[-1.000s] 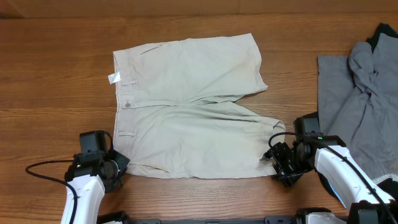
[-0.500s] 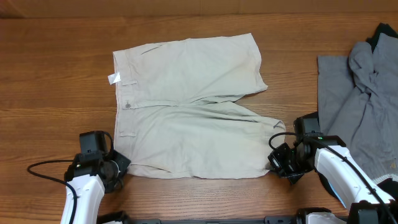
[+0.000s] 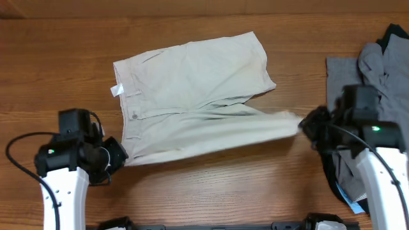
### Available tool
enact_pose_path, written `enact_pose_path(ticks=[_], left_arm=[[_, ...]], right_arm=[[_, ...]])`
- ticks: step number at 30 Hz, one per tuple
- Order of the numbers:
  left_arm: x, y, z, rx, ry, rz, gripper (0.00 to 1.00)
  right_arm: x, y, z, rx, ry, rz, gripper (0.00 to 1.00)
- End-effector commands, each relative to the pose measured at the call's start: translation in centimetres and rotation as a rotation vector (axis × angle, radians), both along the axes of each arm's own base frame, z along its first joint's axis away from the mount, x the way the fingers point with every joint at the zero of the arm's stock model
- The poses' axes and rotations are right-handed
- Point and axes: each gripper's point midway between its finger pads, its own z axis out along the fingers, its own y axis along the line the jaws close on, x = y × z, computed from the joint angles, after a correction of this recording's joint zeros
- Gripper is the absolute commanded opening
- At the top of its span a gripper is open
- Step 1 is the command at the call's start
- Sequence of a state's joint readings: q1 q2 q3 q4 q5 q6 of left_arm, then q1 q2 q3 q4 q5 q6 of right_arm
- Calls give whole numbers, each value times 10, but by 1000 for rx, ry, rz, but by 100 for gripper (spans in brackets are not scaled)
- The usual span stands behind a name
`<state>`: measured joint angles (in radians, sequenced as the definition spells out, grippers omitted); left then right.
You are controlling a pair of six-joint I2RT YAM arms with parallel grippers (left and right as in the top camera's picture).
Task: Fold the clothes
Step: 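Lift both hems and fold the bottom half up onto the waistband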
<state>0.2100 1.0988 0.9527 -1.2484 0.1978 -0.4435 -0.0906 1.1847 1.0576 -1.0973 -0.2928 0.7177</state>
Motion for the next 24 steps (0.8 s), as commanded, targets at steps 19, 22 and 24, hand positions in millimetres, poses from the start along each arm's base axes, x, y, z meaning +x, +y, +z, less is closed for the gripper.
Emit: enact_pose_path(ticks=[19, 22, 24], left_arm=[[48, 34, 48, 122, -253, 206, 4], [73, 44, 48, 140, -303, 252, 4], [91, 50, 47, 152, -334, 264, 4]], right_arm=[[121, -33, 96, -333, -385, 241, 4], [146, -31, 86, -333, -363, 274, 4], [163, -27, 79, -343, -366, 309, 4]])
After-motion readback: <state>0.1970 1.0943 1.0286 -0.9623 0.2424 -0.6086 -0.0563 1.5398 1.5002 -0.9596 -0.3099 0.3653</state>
